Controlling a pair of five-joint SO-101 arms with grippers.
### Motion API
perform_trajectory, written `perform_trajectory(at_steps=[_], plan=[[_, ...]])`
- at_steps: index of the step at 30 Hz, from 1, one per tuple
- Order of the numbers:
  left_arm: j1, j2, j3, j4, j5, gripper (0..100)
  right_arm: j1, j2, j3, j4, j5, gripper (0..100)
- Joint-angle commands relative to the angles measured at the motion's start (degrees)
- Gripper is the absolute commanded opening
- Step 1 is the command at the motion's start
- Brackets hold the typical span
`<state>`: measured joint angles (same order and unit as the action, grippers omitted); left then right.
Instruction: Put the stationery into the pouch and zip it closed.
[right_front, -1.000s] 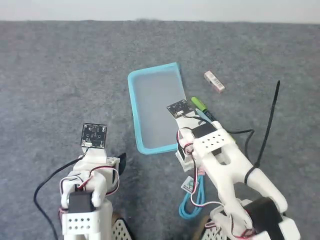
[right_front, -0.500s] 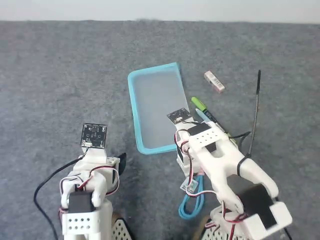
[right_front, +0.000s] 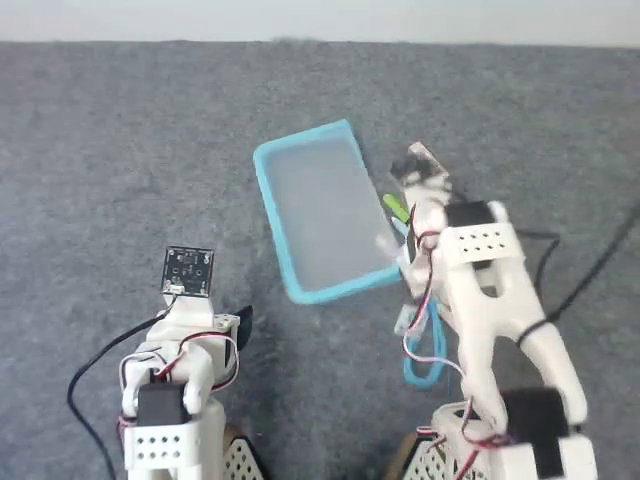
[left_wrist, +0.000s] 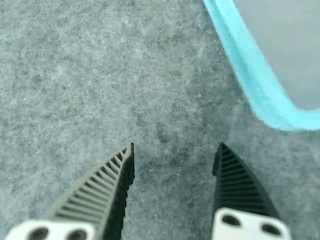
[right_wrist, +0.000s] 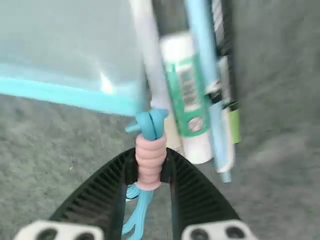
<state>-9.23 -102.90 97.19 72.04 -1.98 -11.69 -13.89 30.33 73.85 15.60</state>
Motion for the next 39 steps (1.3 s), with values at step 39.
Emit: perform_trajectory(at_steps=[39], plan=[[-14.24,-1.32,-0.84,-19.43,-17.32,25,-23.52,4.35,-60.92,28.88,7.74,0.7]])
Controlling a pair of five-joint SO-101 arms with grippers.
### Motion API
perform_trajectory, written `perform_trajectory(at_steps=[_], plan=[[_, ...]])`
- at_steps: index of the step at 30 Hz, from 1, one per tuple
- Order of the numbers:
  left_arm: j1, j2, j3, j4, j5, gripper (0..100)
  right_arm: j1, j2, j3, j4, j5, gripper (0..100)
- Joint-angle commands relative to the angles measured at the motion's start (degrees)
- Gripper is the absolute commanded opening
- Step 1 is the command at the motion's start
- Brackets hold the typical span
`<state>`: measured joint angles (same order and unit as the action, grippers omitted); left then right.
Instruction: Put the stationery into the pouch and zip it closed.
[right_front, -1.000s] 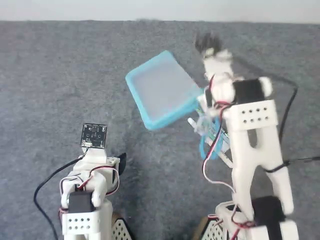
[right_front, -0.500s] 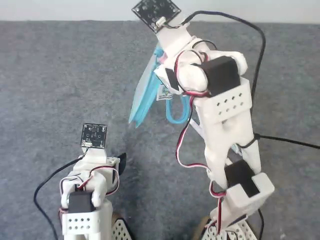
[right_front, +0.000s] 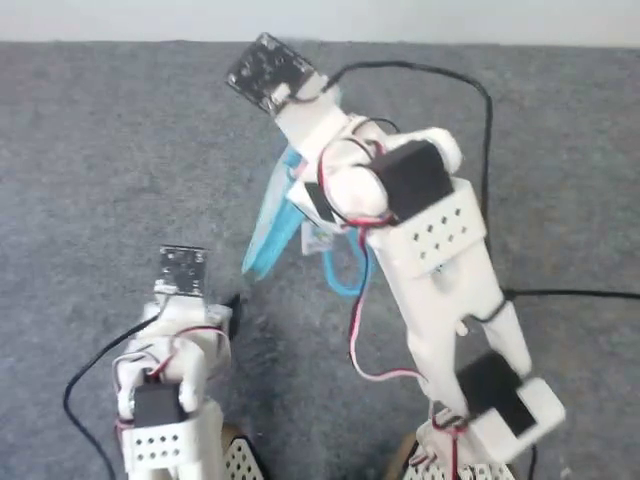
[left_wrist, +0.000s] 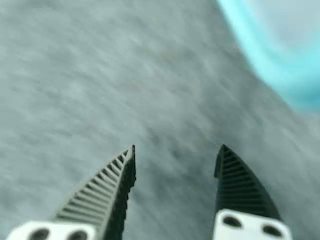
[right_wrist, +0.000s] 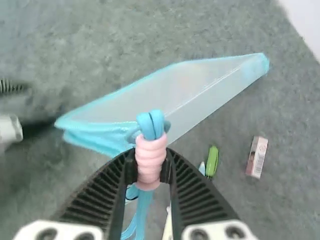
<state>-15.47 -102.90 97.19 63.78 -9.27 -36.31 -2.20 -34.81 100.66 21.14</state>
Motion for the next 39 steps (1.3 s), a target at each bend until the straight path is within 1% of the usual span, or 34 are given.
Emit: perform_trajectory(at_steps=[1,3,5,7,9,10,11,13,19,22,23,26,29,31,35,37,39], plan=[[-10.99,-1.32,-0.92,-14.42,-11.52,25,1.89,-9.01,6.15,1.98,2.29,0.7],[-14.68,-1.05,-2.07,-19.08,-8.35,25,3.82,-12.26,9.49,1.98,2.29,0.7],[-14.95,-0.88,-5.93,-18.37,-5.89,25,4.88,-15.34,12.48,1.71,2.29,0.7],[-10.55,-0.62,-11.3,-13.71,-5.8,25,4.88,-17.27,14.15,1.45,0.44,0.7],[-2.9,1.76,-16.31,-8.53,-4.92,25,4.7,-18.86,15.74,0.22,-4.31,0.7],[1.14,4.04,-18.33,-7.03,-3.08,25,4.62,-19.21,16.88,-0.57,-6.86,0.7],[4.31,7.12,-20.44,-6.42,-1.05,25,4.62,-19.38,18.02,-1.36,-8.62,0.7],[7.21,14.86,-25.01,-7.03,2.2,25,4.53,-19.65,20.48,-3.21,-8.97,0.7],[5.89,42.29,-41.8,-13.01,8.44,25,4.79,-19.91,23.3,-4.0,-8.97,0.7],[6.15,52.31,-47.96,-13.71,9.58,25,4.97,-19.91,23.3,-4.0,-8.97,0.7],[6.68,54.24,-48.66,-13.27,9.58,25,5.05,-19.82,23.3,-4.09,-8.97,0.7],[12.04,55.47,-46.37,-10.9,9.32,25,5.05,-19.38,23.12,-5.23,-8.88,0.7],[18.55,52.66,-42.07,-10.46,7.82,25,5.14,-19.21,23.12,-8.48,-8.88,0.7],[21.36,50.64,-40.04,-9.14,6.86,25,5.14,-19.21,22.68,-9.89,-8.88,0.7],[25.32,48.88,-38.46,-6.51,6.33,25,4.7,-17.19,16.26,-9.63,-9.05,0.7],[28.57,48.88,-37.76,-6.42,5.36,25,3.91,-14.37,11.69,-8.92,-9.23,0.7],[31.47,48.53,-37.41,-7.3,6.42,25,1.89,-10.59,7.74,-6.73,-9.23,0.7]])
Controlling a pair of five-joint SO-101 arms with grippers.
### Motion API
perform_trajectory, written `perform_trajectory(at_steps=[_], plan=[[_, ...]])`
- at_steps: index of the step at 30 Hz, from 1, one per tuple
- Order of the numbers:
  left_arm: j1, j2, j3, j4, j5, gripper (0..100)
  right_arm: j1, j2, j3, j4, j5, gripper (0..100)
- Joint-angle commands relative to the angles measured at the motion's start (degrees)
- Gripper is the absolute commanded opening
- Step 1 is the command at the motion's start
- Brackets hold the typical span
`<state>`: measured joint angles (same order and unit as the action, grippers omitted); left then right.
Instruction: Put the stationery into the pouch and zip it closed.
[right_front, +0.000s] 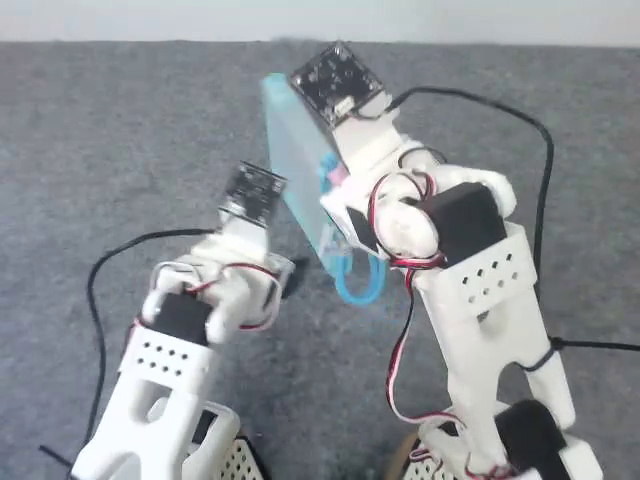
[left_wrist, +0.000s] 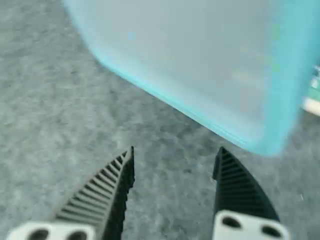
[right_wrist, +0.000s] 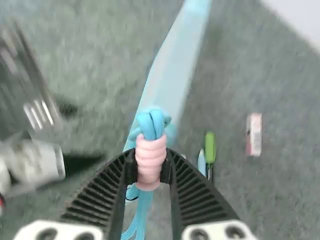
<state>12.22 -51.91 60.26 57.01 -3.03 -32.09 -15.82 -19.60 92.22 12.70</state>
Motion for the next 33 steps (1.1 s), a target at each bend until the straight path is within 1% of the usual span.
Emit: perform_trajectory(at_steps=[1,3,6,8,11,14,17,21,23,26,28,29,33], plan=[[4.22,-2.55,-0.4,-1.41,0.88,25,-3.3,4.97,-8.97,3.3,-0.62,0.7],[3.52,-2.55,-0.4,-2.9,2.02,25,-5.93,7.78,-10.2,5.67,-0.26,0.7],[0.35,-2.64,-0.4,-3.78,3.25,25,-9.45,8.75,-9.93,8.57,4.22,0.7],[-1.58,-2.73,-0.4,-5.54,4.75,25,-11.21,8.13,-8.62,8.92,5.89,0.7],[-2.99,-2.73,-0.4,-7.82,6.42,25,-12.0,5.85,-4.31,7.78,6.24,0.7],[-3.08,-2.73,-0.57,-8.7,9.58,25,-12.0,1.8,3.52,4.0,6.24,0.7],[-3.43,-2.81,-0.75,-8.7,10.81,25,-11.74,-4.79,14.59,-2.24,6.07,0.7],[-8.44,-2.81,-0.84,-8.88,11.6,25,-11.56,-16.22,31.38,-11.91,5.98,0.7],[-11.52,-2.81,-0.84,-9.67,12.48,25,-10.33,-21.32,38.86,-16.04,5.98,0.7],[-13.8,-2.81,-1.1,-9.85,12.4,25,-6.55,-27.03,46.51,-20.62,6.42,0.7],[-14.86,-2.81,-2.15,-9.49,12.31,25,-3.65,-29.41,47.91,-20.62,6.95,0.7],[-15.74,-2.81,-2.59,-9.41,12.31,25,-2.68,-30.11,47.91,-20.0,8.53,0.7],[-20.13,-2.81,-4.44,-9.41,12.31,25,-0.84,-30.99,47.74,-18.77,13.19,0.7]])
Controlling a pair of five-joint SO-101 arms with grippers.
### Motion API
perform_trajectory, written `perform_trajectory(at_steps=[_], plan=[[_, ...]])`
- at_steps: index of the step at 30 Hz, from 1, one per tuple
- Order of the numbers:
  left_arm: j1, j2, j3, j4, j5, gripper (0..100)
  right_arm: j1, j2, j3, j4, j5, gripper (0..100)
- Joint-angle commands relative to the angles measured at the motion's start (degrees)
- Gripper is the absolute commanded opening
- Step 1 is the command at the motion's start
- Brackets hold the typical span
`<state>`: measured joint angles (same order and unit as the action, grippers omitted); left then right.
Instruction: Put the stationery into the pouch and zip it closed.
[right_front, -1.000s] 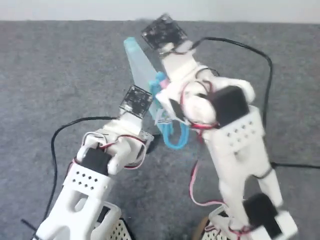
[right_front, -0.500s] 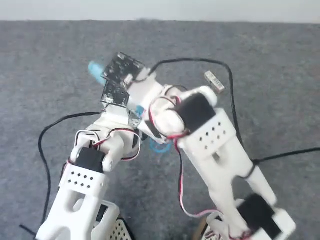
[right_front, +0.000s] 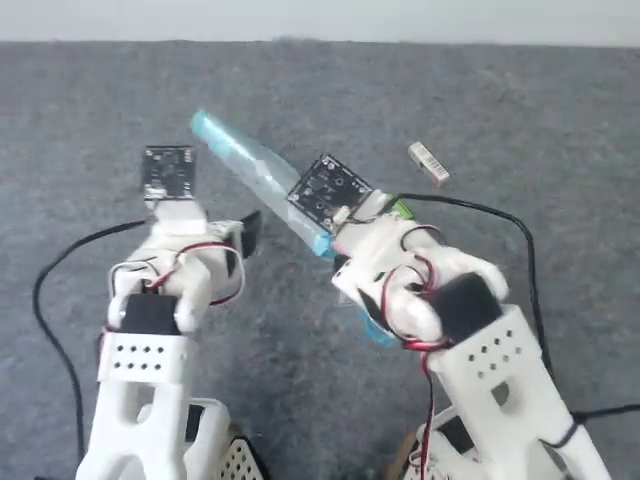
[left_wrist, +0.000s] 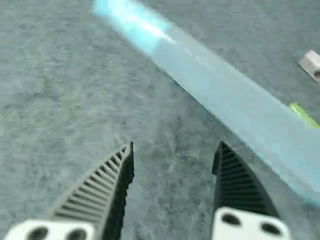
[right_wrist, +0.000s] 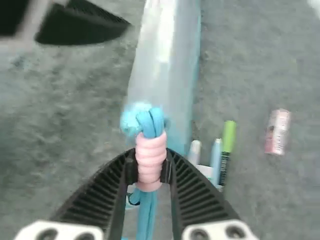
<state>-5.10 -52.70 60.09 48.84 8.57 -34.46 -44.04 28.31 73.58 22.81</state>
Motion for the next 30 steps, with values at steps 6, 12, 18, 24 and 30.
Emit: perform_trajectory(at_steps=[6,12,18,24,30], plan=[[-6.33,-2.02,-5.32,-1.23,0.79,25,4.26,-1.98,-4.75,1.1,7.21,0.7],[-3.6,-5.63,-7.43,-3.25,3.96,25,4.44,6.46,-18.2,12.26,14.59,0.7],[9.67,-4.04,-14.11,-8.35,4.92,25,4.35,10.42,-21.54,15.16,14.42,0.7],[14.33,6.42,-22.37,-8.53,8.0,25,4.18,5.32,-21.19,16.66,17.32,0.7],[9.05,11.16,-22.9,-4.57,8.44,25,6.29,4.97,-21.54,16.31,9.32,0.7]])
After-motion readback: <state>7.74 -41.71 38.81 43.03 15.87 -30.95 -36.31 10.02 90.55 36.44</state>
